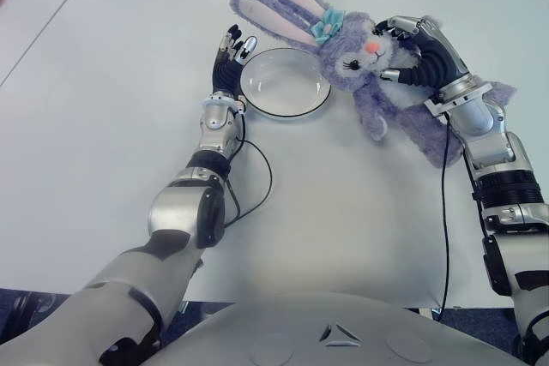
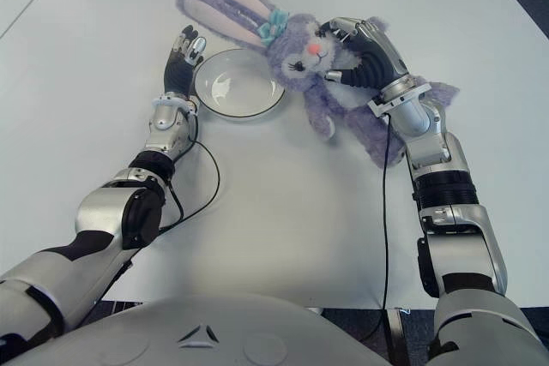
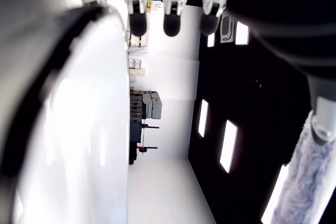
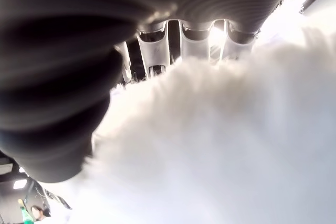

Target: Put the doll into the plate.

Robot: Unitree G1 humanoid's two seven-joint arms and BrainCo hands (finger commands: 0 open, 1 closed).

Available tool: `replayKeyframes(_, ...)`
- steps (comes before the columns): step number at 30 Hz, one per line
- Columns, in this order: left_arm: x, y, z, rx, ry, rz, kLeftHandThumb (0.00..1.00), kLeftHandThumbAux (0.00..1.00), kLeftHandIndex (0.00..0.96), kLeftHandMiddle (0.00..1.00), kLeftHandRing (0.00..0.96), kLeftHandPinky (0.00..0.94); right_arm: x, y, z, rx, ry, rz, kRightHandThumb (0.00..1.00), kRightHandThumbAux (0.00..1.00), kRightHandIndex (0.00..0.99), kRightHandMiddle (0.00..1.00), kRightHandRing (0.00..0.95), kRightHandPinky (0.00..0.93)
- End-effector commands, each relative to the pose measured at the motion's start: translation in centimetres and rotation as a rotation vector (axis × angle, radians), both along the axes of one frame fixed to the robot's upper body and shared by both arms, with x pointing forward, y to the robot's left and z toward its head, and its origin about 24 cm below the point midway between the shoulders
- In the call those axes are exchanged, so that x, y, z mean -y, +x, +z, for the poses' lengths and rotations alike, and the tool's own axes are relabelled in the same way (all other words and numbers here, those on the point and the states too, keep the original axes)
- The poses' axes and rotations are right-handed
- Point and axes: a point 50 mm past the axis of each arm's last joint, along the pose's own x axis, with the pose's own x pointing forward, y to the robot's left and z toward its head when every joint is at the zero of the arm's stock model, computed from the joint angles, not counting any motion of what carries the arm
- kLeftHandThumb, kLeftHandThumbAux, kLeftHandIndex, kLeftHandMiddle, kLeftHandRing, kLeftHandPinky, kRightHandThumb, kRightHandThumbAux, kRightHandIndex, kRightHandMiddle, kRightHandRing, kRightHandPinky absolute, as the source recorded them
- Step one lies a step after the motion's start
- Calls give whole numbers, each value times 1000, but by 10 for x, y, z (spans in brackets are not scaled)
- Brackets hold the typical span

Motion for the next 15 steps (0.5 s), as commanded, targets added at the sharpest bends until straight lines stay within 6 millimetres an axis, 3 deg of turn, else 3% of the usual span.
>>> replayKeyframes(1,-4,-88,-129,-587,-48,46,0,480,0,0,0,14,1,1,16,54,-25,25,505,781,782,893,879,859)
replayKeyframes(15,0,-88,-129,-584,-64,41,0,479,0,0,0,19,-2,8,22,61,-47,40,503,781,773,887,875,855)
